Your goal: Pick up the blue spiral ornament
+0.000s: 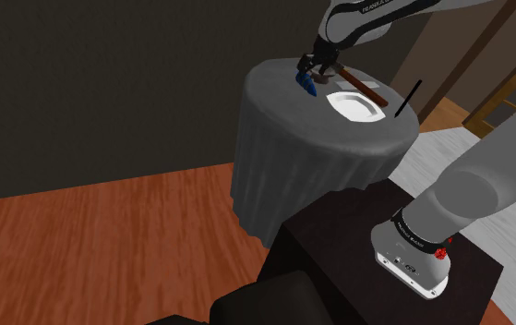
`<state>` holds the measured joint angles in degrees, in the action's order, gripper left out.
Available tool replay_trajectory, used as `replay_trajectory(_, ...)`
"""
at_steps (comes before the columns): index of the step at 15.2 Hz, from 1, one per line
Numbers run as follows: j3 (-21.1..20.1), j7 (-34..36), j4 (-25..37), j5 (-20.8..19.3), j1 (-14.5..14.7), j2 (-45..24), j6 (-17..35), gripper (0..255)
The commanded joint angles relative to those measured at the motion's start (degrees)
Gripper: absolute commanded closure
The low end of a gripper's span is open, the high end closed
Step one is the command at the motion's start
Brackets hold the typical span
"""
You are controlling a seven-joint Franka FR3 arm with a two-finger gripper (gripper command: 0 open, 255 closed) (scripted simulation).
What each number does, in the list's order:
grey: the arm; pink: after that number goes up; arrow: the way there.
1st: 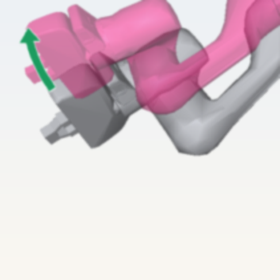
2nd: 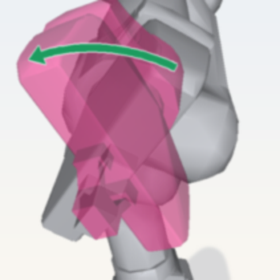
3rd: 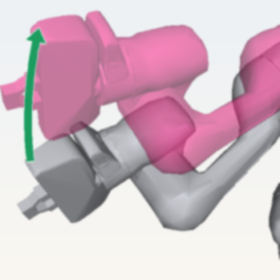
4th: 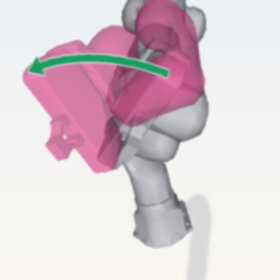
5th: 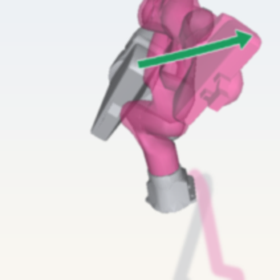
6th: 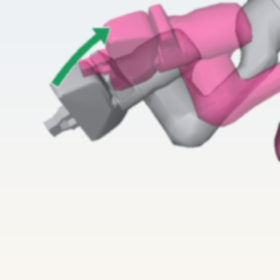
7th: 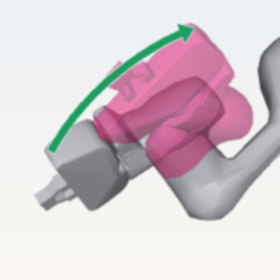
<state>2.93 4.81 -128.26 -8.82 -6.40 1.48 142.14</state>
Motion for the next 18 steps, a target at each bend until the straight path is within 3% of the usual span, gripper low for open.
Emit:
replay_trajectory(1,0.34,-0.1,0.72,0.0,-0.33,-2.01,2.04,0)
replay_trajectory(9,0.48,0.82,-1.24,-0.78,-0.43,-4.98,6.95,0)
replay_trajectory(10,0.5,0.78,-1.29,-0.77,-0.45,-5.01,7.03,255)
replay_trajectory(18,0.5,0.78,-1.32,-0.78,-0.45,-5.01,7.07,255)
